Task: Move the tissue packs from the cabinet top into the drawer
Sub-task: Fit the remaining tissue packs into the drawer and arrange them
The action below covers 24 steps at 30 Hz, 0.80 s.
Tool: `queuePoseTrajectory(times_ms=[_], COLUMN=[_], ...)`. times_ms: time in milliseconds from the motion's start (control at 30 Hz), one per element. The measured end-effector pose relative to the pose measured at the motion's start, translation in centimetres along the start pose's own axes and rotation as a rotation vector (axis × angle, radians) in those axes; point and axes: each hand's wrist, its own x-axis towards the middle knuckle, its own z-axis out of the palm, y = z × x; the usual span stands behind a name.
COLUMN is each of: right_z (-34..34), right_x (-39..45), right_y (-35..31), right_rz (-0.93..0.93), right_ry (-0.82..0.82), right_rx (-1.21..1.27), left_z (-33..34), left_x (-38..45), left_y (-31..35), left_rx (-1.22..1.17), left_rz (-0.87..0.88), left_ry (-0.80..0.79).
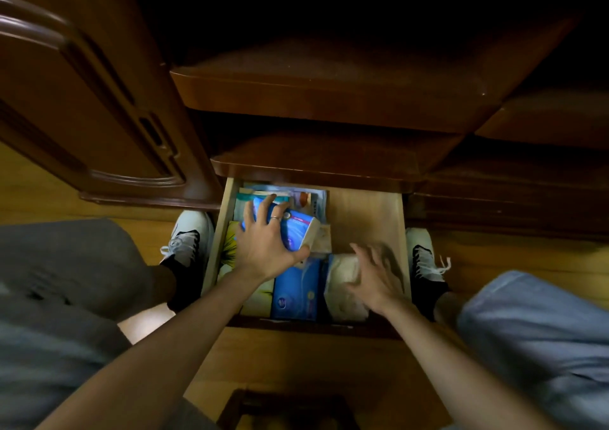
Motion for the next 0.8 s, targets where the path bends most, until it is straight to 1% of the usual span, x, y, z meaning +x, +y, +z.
queuePoseTrajectory(times_ms=[67, 100, 133, 267, 367, 400, 433, 467, 500, 533, 567, 600, 633, 667, 700, 733, 767, 800], right_z=[1.5, 2.4, 2.8, 2.7, 1.7, 1.1, 0.4, -0.5, -1.5, -2.7, -4.2, -5.6, -6.3, -6.9, -7.5, -7.8, -7.6, -7.3], right_x=[0.4, 0.6, 0.7, 1.1, 1.3, 1.1, 1.0, 1.0, 0.9, 0.5, 0.0, -0.5, -0.8, -0.9, -1.3, -1.6, -1.5, -1.2], right_y=[0.1, 0.1, -0.2, -0.8, -1.2, -1.4, -1.7, -2.1, -2.4, -2.9, -3.4, -4.1, -4.3, -4.1, -3.9, -3.6, -3.1, -2.5], right_rz=[-0.023, -0.045, -0.051, -0.023, -0.012, 0.008, 0.016, 0.007, -0.016, -0.035, -0.051, -0.053, -0.045, -0.031, -0.040, -0.044, -0.063, -0.033], right_ry=[-0.136, -0.166, -0.177, -0.114, -0.193, -0.193, -0.135, -0.014, 0.130, 0.231, 0.234, 0.143, 0.001, -0.113, -0.184, -0.209, -0.189, -0.148], right_rx=[-0.034, -0.070, -0.103, -0.147, -0.091, -0.076, -0.094, -0.125, -0.104, 0.047, 0.316, 0.625, 0.911, 1.106, 1.167, 1.166, 1.119, 1.113], left_z=[0.0, 0.0, 0.0, 0.1, 0.2, 0.2, 0.2, 0.2, 0.2, 0.2, 0.1, 0.0, -0.1, -0.2, -0.4, -0.6, -0.9, -1.0], left_x=[0.0, 0.0, 0.0, 0.0, -0.1, 0.0, 0.1, 0.2, 0.3, 0.4, 0.6, 0.7, 0.9, 1.1, 1.4, 1.6, 1.9, 2.2], left_y=[-0.1, -0.2, -0.2, -0.3, 0.0, 0.3, 0.6, 1.1, 1.6, 2.1, 2.6, 3.0, 3.4, 3.8, 4.2, 4.8, 5.3, 5.7], left_rx=[-0.005, -0.004, -0.003, -0.009, 0.011, 0.015, 0.014, 0.006, -0.006, -0.018, -0.021, -0.010, 0.011, 0.038, 0.062, 0.077, 0.083, 0.084], left_rz=[-0.004, -0.004, -0.003, -0.001, 0.006, 0.009, 0.016, 0.030, 0.051, 0.081, 0.124, 0.192, 0.289, 0.406, 0.520, 0.614, 0.677, 0.705], left_ry=[-0.004, -0.004, -0.006, -0.031, -0.038, -0.039, -0.037, -0.032, -0.023, -0.011, 0.004, 0.022, 0.039, 0.051, 0.054, 0.051, 0.050, 0.059])
